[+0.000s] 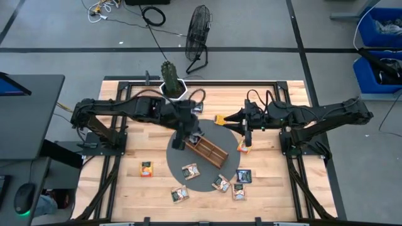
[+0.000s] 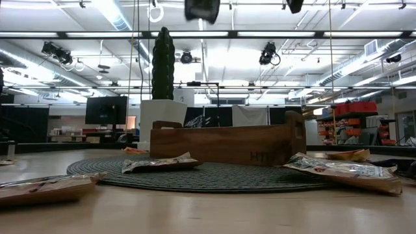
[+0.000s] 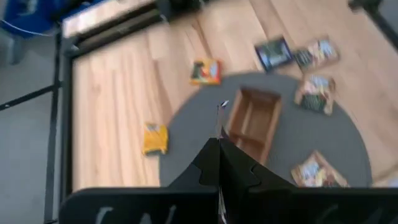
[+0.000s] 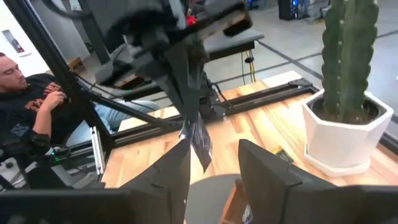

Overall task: Pick & Place Tea
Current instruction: Put the purple tea bag into the left section of the wooden organizer

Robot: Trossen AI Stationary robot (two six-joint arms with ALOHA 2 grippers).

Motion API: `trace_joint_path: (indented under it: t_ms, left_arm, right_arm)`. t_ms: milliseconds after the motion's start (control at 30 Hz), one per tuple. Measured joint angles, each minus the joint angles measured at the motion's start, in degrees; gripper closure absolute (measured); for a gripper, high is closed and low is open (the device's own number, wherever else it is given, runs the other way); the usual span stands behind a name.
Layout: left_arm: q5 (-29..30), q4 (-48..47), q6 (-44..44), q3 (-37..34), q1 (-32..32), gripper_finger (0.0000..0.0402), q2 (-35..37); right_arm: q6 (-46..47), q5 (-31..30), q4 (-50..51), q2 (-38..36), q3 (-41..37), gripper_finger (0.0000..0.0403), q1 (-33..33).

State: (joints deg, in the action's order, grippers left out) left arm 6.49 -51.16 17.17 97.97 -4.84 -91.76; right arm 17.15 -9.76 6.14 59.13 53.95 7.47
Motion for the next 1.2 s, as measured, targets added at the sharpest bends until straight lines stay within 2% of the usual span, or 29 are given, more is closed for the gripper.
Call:
trace_joint_path:
  t_ms: [100,233,300,433,600,900,1200]
  left_arm:
    - [-1.09,0.97,0.33,-4.88,-0.28,0.0400,0.74]
    - [-2.26,8.86,0.24,-14.24,-0.04,0.0401,3.22]
    - [-3.52,16.02,0.60,-19.25,0.49,0.0401,4.53]
    - [-11.27,27.25,2.20,-28.12,2.87,0.0401,7.75]
    - [-16.41,31.04,9.71,-35.92,6.67,0.0401,10.08]
    - [-23.31,37.87,17.44,-42.09,14.19,0.0401,9.82]
    - [-29.35,37.31,26.24,-42.38,16.89,0.0400,7.61]
  right_arm:
    - [0.61,-1.63,1.78,-1.33,0.00,0.0266,0.97]
    - [1.58,-4.21,3.42,-2.00,0.03,0.0279,2.80]
    - [2.56,-5.05,4.83,-1.98,-0.02,0.0285,3.40]
    - [5.19,-6.32,5.85,-1.37,-0.01,0.0296,4.31]
    - [7.90,-7.18,5.34,-1.11,0.02,0.0308,4.48]
    - [10.19,-9.67,4.77,-0.93,0.04,0.0319,4.63]
    - [12.41,-10.40,3.75,0.05,0.04,0.0319,4.63]
